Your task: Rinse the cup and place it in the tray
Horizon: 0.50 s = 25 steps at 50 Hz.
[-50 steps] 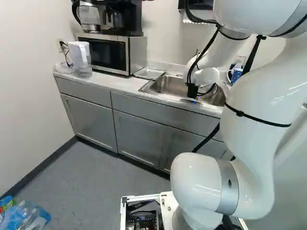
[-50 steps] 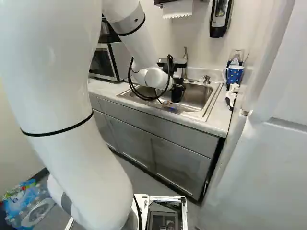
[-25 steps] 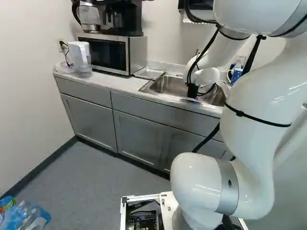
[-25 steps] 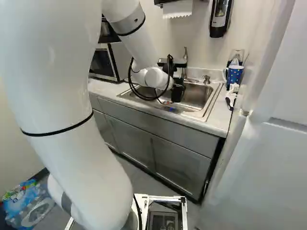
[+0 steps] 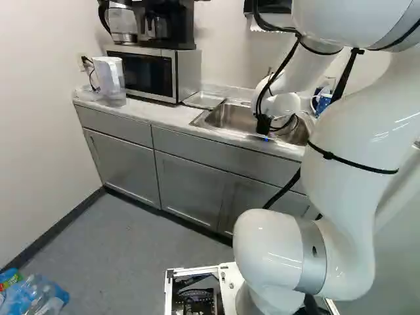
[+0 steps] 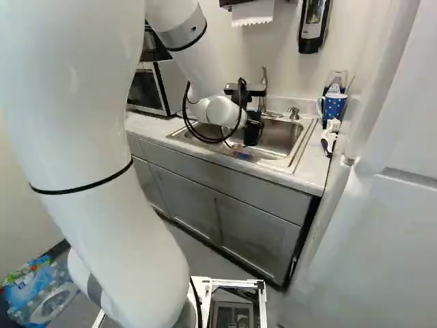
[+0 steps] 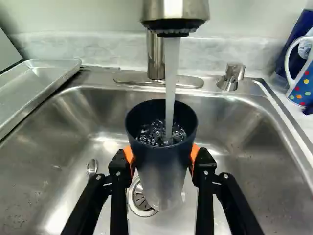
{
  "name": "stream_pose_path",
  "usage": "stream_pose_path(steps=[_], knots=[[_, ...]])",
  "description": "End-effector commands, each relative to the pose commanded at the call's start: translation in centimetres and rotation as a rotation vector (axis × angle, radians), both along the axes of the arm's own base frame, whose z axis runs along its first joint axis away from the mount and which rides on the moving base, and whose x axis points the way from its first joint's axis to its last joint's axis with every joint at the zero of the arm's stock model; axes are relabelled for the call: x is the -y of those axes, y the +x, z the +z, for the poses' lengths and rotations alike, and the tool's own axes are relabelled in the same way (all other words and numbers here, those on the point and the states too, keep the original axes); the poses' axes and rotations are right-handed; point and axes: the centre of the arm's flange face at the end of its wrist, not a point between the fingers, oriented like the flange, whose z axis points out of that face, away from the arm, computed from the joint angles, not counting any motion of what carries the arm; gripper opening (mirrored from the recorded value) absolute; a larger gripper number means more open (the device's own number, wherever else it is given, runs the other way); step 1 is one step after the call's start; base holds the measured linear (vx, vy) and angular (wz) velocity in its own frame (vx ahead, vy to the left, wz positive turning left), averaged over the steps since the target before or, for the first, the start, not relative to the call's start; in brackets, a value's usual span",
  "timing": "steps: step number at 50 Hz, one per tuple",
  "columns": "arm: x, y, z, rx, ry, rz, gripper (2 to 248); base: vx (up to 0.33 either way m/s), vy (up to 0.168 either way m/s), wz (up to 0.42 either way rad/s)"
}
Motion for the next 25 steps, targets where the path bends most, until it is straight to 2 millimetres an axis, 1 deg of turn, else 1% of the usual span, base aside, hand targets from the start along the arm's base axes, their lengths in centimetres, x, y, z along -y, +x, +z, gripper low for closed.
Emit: stream_pose_path(steps=[25], knots=[[0.0, 0.0, 0.0, 0.0, 0.0, 0.0, 124, 0.0, 0.0, 0.0]])
